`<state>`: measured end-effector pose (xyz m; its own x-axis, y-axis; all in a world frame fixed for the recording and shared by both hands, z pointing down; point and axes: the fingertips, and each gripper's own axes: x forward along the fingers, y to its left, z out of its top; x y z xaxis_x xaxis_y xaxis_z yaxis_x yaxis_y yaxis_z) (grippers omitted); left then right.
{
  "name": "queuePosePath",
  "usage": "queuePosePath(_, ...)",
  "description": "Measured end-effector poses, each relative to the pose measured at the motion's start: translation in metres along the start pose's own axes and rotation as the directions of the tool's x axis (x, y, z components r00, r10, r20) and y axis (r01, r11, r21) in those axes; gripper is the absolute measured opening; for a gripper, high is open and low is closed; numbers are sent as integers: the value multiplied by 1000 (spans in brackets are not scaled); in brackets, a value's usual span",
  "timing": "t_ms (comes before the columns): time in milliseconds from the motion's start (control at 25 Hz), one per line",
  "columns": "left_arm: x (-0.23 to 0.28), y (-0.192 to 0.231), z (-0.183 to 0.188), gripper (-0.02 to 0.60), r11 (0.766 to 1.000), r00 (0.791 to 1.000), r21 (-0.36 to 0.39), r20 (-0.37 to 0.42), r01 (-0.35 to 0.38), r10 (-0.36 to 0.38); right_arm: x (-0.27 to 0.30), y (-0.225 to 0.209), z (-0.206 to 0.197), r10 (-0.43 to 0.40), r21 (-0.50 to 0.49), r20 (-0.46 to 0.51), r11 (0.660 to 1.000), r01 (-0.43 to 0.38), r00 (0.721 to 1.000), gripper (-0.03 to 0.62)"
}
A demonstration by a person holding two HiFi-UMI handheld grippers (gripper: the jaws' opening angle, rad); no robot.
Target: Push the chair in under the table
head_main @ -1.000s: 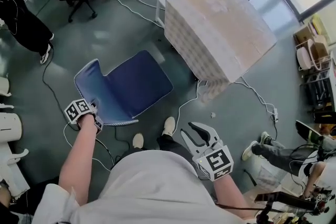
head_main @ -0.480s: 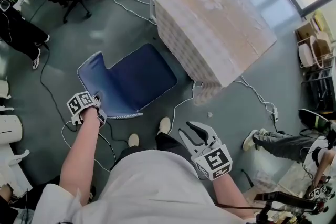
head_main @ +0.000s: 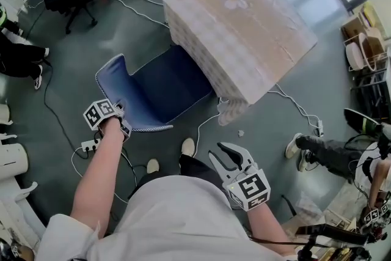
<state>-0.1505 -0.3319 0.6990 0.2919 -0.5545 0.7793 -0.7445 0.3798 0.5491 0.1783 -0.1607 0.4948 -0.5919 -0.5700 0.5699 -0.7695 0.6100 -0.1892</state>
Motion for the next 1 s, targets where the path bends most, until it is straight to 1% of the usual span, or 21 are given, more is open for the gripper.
queuePosePath(320,33,-49,-6,60,999,1000,-35,0,11,-11,-13,-34,-9,-30,40,-5,999,30,1000,133)
queuePosePath(600,57,-89,-15,63,999,1000,-28,-7,21,-21,-23,-54,-11,-51,57,-6,997,51,999,133)
queuePosePath(880,72,-113,-18,66,999,1000,-22,-16,27,-27,-33,-67,-17,-77,75,-10,994,78,997,133)
queuePosePath(1000,77,-119,-20,66,999,999,-33,-17,28,-28,-34,-69,-17,-82,78,-11,994,82,997,133)
